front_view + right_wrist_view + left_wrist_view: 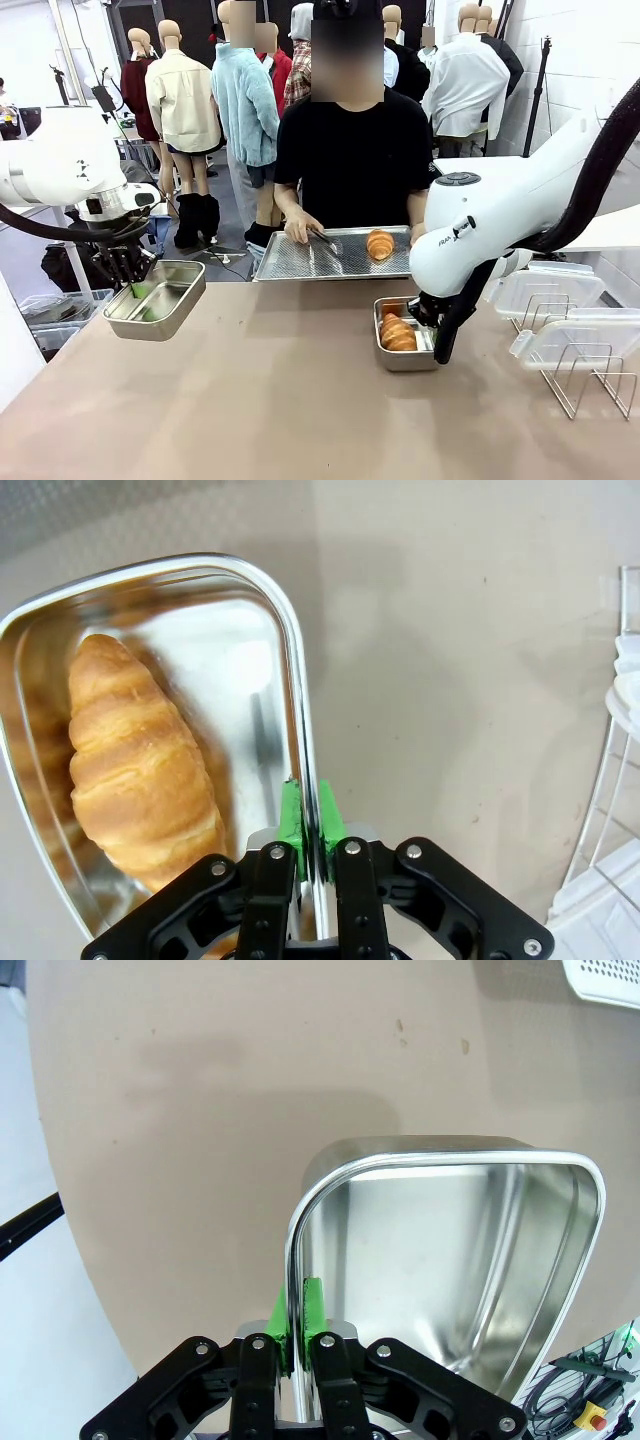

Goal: Place the bread in airtight containers.
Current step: Once an object is inside an Airtight Container , place the container in the center of the table.

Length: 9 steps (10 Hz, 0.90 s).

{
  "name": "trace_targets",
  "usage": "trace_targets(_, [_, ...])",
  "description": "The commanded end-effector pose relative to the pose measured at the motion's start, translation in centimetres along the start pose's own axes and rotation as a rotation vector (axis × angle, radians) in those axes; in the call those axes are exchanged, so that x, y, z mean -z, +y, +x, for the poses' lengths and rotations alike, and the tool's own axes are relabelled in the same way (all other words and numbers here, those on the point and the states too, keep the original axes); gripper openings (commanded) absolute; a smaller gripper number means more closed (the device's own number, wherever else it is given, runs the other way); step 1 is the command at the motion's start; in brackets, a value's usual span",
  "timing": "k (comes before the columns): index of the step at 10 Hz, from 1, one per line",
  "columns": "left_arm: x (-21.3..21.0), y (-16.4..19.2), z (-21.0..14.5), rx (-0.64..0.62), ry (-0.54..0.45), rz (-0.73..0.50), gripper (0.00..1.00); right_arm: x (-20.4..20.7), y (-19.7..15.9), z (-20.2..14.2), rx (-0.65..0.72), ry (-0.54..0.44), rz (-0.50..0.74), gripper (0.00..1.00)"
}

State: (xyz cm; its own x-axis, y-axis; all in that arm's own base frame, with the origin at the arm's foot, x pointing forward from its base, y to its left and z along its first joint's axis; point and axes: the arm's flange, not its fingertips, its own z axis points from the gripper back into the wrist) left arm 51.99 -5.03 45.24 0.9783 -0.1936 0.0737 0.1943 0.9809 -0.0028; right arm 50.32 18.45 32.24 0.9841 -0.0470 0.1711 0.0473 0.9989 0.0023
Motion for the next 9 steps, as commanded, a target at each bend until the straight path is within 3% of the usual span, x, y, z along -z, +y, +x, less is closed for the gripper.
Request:
trace_targets(1, [-0.3, 0.1, 0.0, 0.008, -0.006, 0.002, 0.0, -1.1, 0.4, -0.1, -0.014, -0.002, -0.009, 0.46])
trace_targets(4, [-0.3, 0.1, 0.0, 0.008, -0.006, 0.002, 0.0, -2.1, 0.8, -0.3, -0.011, -0.009, -0.02, 1.0])
trace_targets(7, [-0.3, 0.1, 0.0, 0.008, -0.006, 0.002, 0.0, -5.1, 0.6, -0.3, -0.015, -0.077, -0.031, 1.0])
trace_targets(9, [-0.3, 0.1, 0.0, 0.008, -0.006, 0.002, 0.0, -9.6, -0.2, -0.5, -0.049, -0.152, -0.038, 1.0])
